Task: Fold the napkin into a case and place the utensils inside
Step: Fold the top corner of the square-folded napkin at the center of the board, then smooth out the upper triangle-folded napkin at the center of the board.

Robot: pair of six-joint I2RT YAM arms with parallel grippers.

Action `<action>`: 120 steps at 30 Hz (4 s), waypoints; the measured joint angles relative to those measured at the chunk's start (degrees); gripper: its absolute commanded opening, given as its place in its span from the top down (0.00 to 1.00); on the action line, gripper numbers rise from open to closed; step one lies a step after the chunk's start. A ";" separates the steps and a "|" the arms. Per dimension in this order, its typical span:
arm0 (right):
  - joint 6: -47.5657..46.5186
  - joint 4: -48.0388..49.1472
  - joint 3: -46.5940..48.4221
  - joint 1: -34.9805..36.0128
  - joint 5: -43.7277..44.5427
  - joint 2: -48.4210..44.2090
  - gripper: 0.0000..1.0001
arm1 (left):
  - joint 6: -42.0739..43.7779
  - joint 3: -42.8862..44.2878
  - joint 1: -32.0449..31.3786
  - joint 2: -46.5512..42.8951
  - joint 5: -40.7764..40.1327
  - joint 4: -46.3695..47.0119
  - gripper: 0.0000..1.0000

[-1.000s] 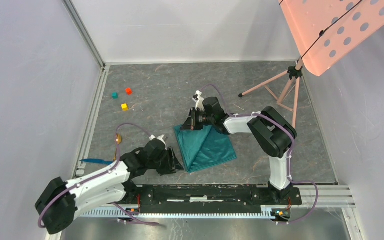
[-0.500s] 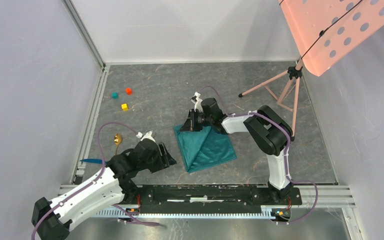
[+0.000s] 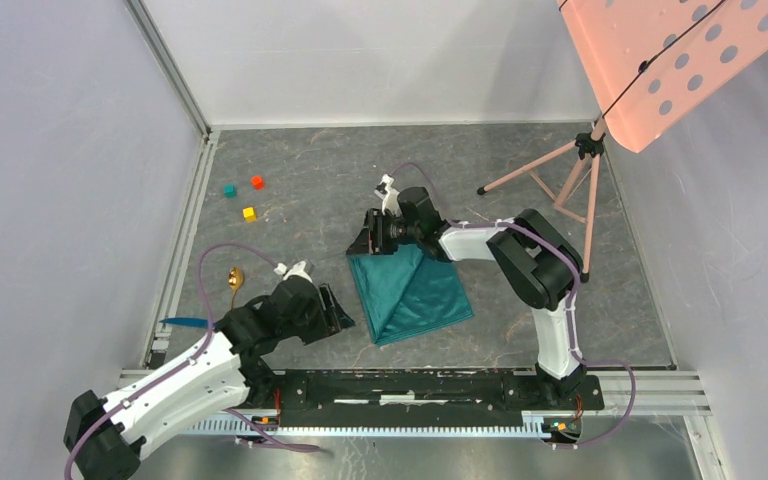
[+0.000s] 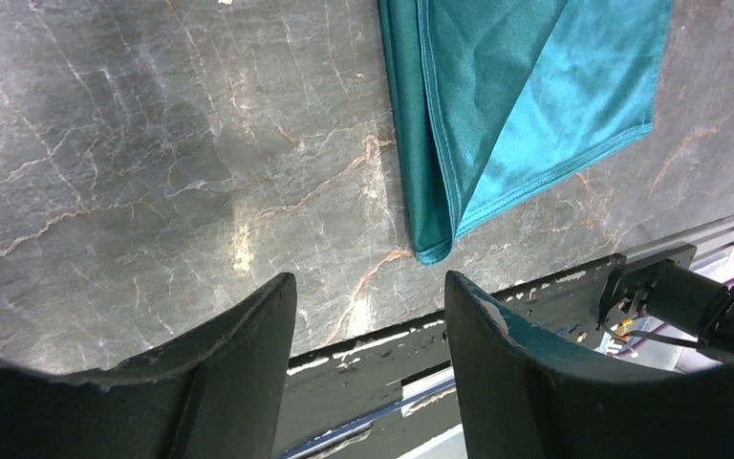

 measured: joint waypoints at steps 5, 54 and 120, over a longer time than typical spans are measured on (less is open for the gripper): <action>-2.54 -1.18 -5.09 -3.58 -3.21 -7.69 0.42 | 0.66 1.44 4.20 7.91 2.49 3.28 0.36; -17.55 -11.17 -10.38 -17.66 -2.43 -12.39 0.56 | 22.88 37.51 19.32 62.01 2.89 7.96 0.70; 6.05 19.50 -35.23 4.09 -10.73 -20.70 0.63 | 24.57 38.88 22.88 64.39 19.34 10.54 0.81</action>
